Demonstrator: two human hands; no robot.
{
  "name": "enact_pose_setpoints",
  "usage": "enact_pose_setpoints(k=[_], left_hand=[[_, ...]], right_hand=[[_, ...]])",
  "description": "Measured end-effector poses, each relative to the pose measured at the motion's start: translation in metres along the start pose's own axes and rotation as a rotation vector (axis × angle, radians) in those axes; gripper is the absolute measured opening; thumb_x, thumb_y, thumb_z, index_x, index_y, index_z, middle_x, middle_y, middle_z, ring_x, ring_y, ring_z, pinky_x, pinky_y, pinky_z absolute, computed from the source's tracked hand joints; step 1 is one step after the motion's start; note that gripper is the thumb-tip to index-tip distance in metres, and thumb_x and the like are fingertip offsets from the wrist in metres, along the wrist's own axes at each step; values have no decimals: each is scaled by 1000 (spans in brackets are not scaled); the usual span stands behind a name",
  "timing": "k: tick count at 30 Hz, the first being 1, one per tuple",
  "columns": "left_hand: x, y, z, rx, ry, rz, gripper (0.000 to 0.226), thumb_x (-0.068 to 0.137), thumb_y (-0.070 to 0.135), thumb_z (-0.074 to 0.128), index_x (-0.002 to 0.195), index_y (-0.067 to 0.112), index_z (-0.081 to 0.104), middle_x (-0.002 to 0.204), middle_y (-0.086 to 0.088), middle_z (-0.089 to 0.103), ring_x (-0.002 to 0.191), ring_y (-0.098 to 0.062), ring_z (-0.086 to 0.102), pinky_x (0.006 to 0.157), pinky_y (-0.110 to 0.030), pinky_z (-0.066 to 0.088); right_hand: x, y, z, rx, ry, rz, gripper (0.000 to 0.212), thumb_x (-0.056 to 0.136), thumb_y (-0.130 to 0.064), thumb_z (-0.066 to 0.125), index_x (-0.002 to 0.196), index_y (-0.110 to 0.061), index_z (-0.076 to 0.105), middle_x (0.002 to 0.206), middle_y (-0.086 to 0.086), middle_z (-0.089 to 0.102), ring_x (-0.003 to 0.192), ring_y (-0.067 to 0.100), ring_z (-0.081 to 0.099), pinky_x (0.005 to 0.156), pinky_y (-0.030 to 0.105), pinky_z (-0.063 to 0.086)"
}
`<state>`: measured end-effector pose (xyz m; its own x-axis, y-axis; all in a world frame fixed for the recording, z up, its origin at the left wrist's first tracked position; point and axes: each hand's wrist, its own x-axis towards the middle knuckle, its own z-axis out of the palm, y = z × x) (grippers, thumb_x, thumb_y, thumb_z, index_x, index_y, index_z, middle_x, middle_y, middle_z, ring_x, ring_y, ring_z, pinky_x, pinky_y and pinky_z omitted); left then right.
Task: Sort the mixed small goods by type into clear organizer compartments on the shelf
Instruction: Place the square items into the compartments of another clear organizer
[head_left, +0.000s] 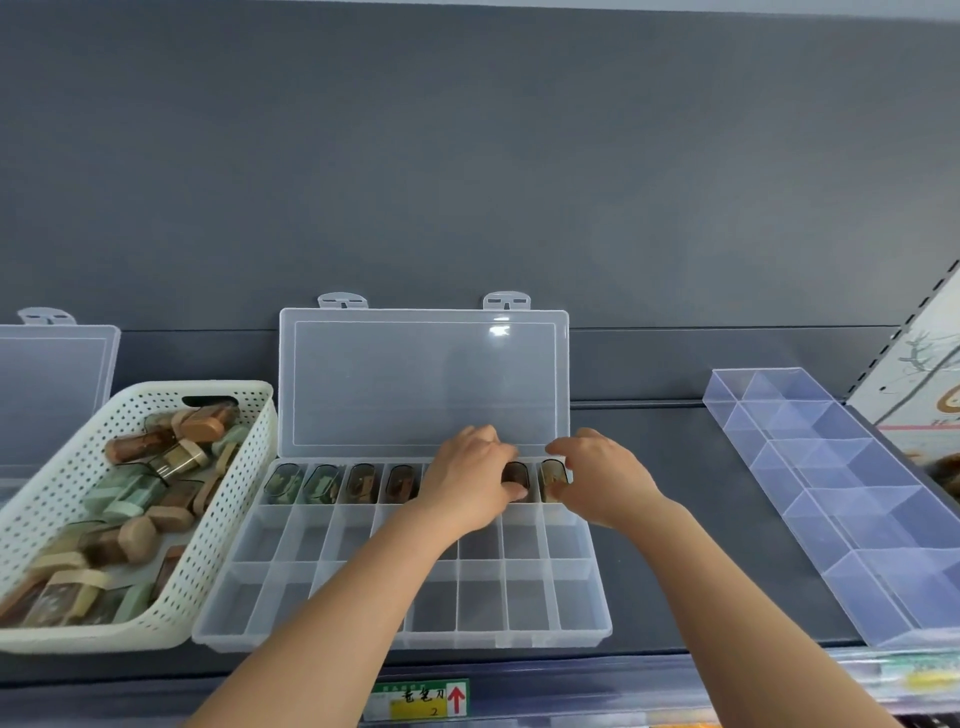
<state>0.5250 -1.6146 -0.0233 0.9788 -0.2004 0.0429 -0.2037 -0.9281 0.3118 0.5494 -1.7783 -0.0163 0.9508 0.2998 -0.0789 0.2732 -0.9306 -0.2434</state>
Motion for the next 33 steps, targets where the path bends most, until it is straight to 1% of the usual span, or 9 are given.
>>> enact_pose_setpoints(k=[6,10,15,20,24,26,28,31,33], left_hand=[[-22,-17,-17,30,157,-39,44,93,37,56,134,21,52,116,1,53,111,-18,47,86,-28,37],[-52,-48,-40,135,246,-123,38,94,33,54,130,22,56,117,2,55,112,-18,48,91,-32,41],[-104,-100,-74,256,291,-265,35,93,34,54,126,24,59,116,2,56,112,-18,48,91,-33,41],[-161,-158,-104,341,201,-442,30,91,33,56,118,22,63,111,2,57,104,-17,51,87,-34,47],[-192,-199,-120,280,-45,-560,13,89,33,57,96,22,61,106,0,59,94,-18,53,77,-33,46],[-202,-215,-124,208,-160,-607,19,86,40,61,96,24,62,96,6,59,87,-14,55,66,-29,43],[-209,-227,-123,170,-213,-640,27,80,50,65,89,25,60,85,9,56,78,-10,54,56,-26,36],[-214,-239,-118,115,-215,-664,36,70,56,73,75,26,55,78,9,54,69,-7,51,51,-26,31],[-215,-244,-117,77,-201,-661,39,66,56,75,80,25,57,81,8,56,70,-8,51,51,-26,32]], right_hand=[[1,-25,4,60,162,-58,36,90,-29,58,125,-20,56,113,3,56,104,23,56,77,36,53],[-1,-68,12,146,219,-226,38,90,-25,56,128,-20,56,118,3,57,109,23,54,82,36,51],[-5,-140,24,208,206,-464,34,91,-26,56,124,-19,60,116,4,59,109,24,53,87,37,48],[-11,-213,35,194,142,-669,36,91,-30,56,124,-18,60,115,3,60,108,23,51,91,33,44],[-12,-267,44,134,68,-768,31,90,-37,57,115,-20,65,109,3,62,106,23,50,93,35,43],[-11,-290,49,41,6,-785,30,89,-37,55,109,-18,66,105,3,63,105,24,50,92,36,43],[-7,-309,53,-49,-47,-783,27,88,-35,54,107,-19,66,105,3,62,105,25,49,92,36,43],[-3,-333,60,-118,-84,-761,23,89,-30,51,103,-20,65,103,3,61,104,25,48,93,38,42],[2,-346,65,-143,-88,-749,24,89,-27,50,107,-17,63,105,6,61,105,26,49,93,41,44]])
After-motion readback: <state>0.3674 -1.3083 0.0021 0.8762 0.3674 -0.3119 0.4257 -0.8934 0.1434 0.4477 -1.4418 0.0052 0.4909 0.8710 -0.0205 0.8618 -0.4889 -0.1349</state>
